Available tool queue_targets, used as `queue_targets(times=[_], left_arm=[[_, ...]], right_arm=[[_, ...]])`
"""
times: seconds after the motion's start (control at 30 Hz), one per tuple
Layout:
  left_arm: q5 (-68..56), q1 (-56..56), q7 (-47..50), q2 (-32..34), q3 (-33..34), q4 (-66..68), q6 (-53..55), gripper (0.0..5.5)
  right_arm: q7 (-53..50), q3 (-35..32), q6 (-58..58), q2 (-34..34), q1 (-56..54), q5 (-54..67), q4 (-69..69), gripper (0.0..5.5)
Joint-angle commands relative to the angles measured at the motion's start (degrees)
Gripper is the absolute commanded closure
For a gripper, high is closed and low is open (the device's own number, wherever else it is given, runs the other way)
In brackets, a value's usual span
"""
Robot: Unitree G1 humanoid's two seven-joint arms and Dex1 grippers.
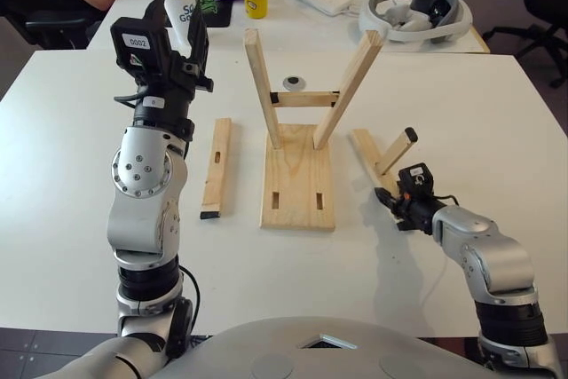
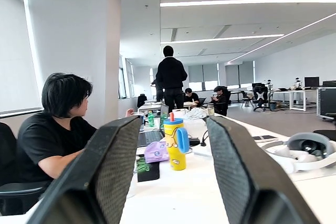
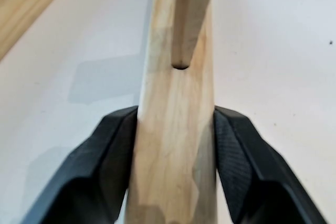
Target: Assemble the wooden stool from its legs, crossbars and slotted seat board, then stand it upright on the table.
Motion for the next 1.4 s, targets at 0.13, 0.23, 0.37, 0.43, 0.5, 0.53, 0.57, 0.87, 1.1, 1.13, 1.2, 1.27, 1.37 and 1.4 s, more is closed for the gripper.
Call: queue_targets(times=[0.13,0.23,0.37,0.43,0.5,0.53,0.57,0.87,1.1,1.13,1.2,1.27,1.37,1.4], left_arm=[[-13.9,-1.8,-4.7,-4.1,5.4,0.5,-0.7,2.35],[-20.4,-3.8,-7.7,-3.6,7.8,1.8,-0.6,1.91],[-26.4,-7.2,-9.4,-3.3,8.9,4.1,0.9,1.35],[-30.6,-8.7,-10.3,-3.2,9.8,5.3,2.4,1.05],[-38.3,-10.4,-11.5,-3.1,11.6,6.3,5.2,0.77],[-42.3,-11.2,-12.2,-2.8,12.4,6.6,6.7,0.63],[-47.2,-12.2,-12.5,-2.6,13.8,7.2,8.1,0.52],[-72.3,-15.6,-8.0,0.1,14.3,6.7,14.3,0.10],[-83.6,-15.3,-4.8,2.1,11.6,10.4,17.5,0.10],[-85.5,-15.5,-4.2,2.4,11.4,10.7,17.8,0.10],[-88.6,-15.9,-3.1,2.8,10.6,11.3,18.3,0.10],[-90.3,-16.0,-2.5,3.7,9.6,11.9,18.9,0.10],[-92.5,-15.2,-2.4,5.1,8.3,11.2,19.6,0.10],[-93.3,-15.0,-2.4,5.6,7.7,10.9,20.0,0.10]], right_arm=[[-1.2,-9.1,-6.0,2.2,-8.4,1.1,10.1,3.40],[-0.5,-14.9,-10.5,1.5,-17.8,3.5,16.0,3.40],[1.9,-19.6,-14.7,1.6,-28.7,8.5,19.5,3.40],[4.3,-21.4,-13.5,2.3,-34.2,13.7,20.1,3.40],[6.8,-23.2,-9.9,3.0,-39.8,21.2,20.1,3.40],[7.8,-23.9,-8.3,3.0,-41.6,24.5,19.8,3.40],[9.3,-24.2,-5.5,2.4,-43.1,28.1,19.5,3.40],[18.2,-26.7,15.3,-4.6,-44.7,55.9,16.8,3.40],[26.9,-22.5,21.6,-10.1,-38.4,65.5,11.5,3.40],[28.2,-21.7,21.5,-10.8,-37.8,65.4,11.1,3.40],[30.5,-21.0,21.5,-11.8,-36.7,65.8,10.9,3.40],[32.4,-20.7,21.2,-12.7,-35.7,66.2,11.1,3.40],[36.1,-18.7,20.5,-14.2,-34.2,64.5,10.7,3.40],[36.9,-18.2,20.3,-14.5,-33.8,64.1,10.6,3.40]])
